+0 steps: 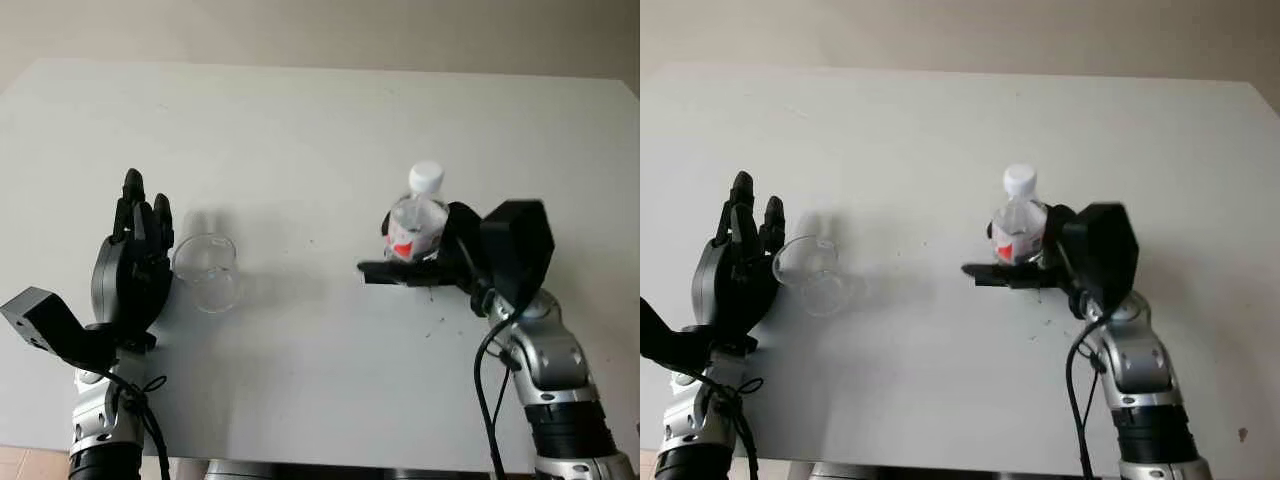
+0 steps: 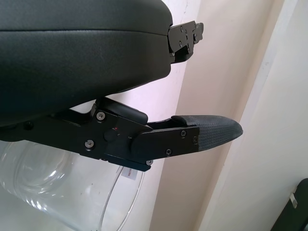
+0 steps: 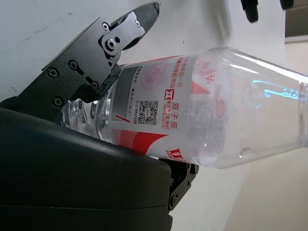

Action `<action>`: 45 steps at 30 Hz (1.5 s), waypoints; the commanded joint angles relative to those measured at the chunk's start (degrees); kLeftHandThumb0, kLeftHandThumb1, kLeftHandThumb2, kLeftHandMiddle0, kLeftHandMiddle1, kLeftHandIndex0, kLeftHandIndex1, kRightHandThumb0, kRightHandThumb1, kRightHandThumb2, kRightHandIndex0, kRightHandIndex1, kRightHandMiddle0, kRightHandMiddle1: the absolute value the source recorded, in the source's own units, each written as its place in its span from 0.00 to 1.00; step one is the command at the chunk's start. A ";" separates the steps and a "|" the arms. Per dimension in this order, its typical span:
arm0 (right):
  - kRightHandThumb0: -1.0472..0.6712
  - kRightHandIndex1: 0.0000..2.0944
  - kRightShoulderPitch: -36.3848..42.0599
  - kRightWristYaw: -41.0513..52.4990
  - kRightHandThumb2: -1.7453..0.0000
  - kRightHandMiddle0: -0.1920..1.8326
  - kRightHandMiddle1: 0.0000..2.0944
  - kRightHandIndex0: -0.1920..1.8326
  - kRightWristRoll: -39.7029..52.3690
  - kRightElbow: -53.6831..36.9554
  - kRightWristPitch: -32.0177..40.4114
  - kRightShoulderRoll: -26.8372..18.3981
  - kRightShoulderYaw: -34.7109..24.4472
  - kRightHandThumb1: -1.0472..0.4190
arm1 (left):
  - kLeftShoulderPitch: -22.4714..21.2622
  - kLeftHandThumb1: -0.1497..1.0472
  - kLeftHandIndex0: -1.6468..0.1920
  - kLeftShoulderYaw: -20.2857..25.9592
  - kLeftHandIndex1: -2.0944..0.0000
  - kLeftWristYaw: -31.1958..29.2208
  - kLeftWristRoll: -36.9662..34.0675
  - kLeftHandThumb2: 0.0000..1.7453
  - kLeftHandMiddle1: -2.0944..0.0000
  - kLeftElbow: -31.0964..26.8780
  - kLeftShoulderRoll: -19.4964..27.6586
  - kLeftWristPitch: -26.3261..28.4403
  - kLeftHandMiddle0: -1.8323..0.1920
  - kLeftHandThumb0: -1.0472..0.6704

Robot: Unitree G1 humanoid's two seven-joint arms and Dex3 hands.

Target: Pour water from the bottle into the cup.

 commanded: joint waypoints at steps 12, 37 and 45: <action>0.29 0.63 1.84 2.03 0.97 0.00 0.63 0.00 0.83 5.49 -5.84 -0.87 -1.70 0.07 | 0.98 1.00 1.00 0.53 1.00 -0.92 -0.23 0.29 1.00 1.55 0.77 -0.11 1.00 0.17; 0.02 0.00 5.41 -1.34 0.96 0.00 0.00 0.00 0.20 10.64 -20.11 1.73 -3.03 0.08 | 0.59 1.00 1.00 0.83 1.00 -1.58 -0.16 0.29 1.00 1.69 1.01 0.24 1.00 0.17; 0.03 0.00 6.69 -8.31 0.97 0.00 0.00 0.00 0.15 9.68 -25.14 6.27 -3.93 0.07 | 0.76 1.00 1.00 0.90 1.00 -1.58 0.00 0.29 0.99 1.56 1.12 0.01 1.00 0.17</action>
